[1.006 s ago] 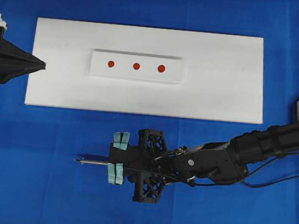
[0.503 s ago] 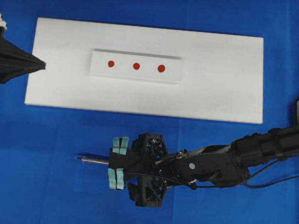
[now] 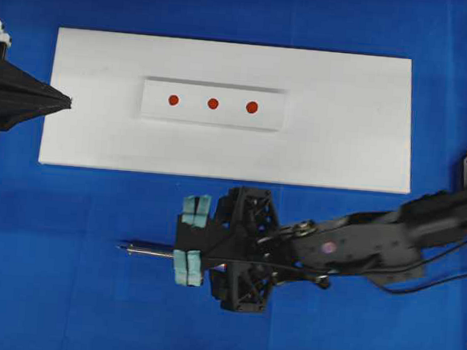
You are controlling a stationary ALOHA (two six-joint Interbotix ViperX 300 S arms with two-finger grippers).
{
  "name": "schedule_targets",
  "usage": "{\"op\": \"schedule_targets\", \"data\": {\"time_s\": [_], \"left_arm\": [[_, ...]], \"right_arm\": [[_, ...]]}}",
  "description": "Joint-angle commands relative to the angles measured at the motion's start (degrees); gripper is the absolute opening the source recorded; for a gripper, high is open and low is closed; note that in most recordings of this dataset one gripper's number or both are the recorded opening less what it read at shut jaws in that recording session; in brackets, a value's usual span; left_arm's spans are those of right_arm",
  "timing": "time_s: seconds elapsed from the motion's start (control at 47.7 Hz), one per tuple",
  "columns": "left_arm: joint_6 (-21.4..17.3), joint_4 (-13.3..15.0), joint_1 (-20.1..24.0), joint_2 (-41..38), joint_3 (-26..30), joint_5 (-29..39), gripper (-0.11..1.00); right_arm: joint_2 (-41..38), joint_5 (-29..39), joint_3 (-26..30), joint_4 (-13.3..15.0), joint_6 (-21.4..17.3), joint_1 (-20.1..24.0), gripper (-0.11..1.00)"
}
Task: Touch the tip of the soldering iron to the mark.
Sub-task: 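Open the right gripper to release the orange handle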
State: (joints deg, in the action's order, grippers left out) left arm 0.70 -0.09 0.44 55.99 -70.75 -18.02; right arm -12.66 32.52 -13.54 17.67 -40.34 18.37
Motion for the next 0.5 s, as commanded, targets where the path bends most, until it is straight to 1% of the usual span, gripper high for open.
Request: {"op": "schedule_targets", "data": {"time_s": [0.0,0.126,0.335,0.482], "left_arm": [[-0.09,0.0,0.18,-0.26,0.7,-0.26,0.0],[0.0,0.0,0.18,-0.26,0.7,-0.18,0.0],[0.0,0.0,0.18,-0.26,0.7,-0.18,0.0],[0.0,0.0,0.18,-0.18,0.7,-0.18,0.0]], "right_arm": [[5.01,2.55,0.44,0.97,0.0,0.26,0.87],[7.38,5.36,0.44,1.67,0.0,0.35,0.87],[7.56,5.8,0.44,1.93,0.18,-0.18,0.87],[7.56,6.15,0.35,2.64,0.88,-2.81,0.87]]}}
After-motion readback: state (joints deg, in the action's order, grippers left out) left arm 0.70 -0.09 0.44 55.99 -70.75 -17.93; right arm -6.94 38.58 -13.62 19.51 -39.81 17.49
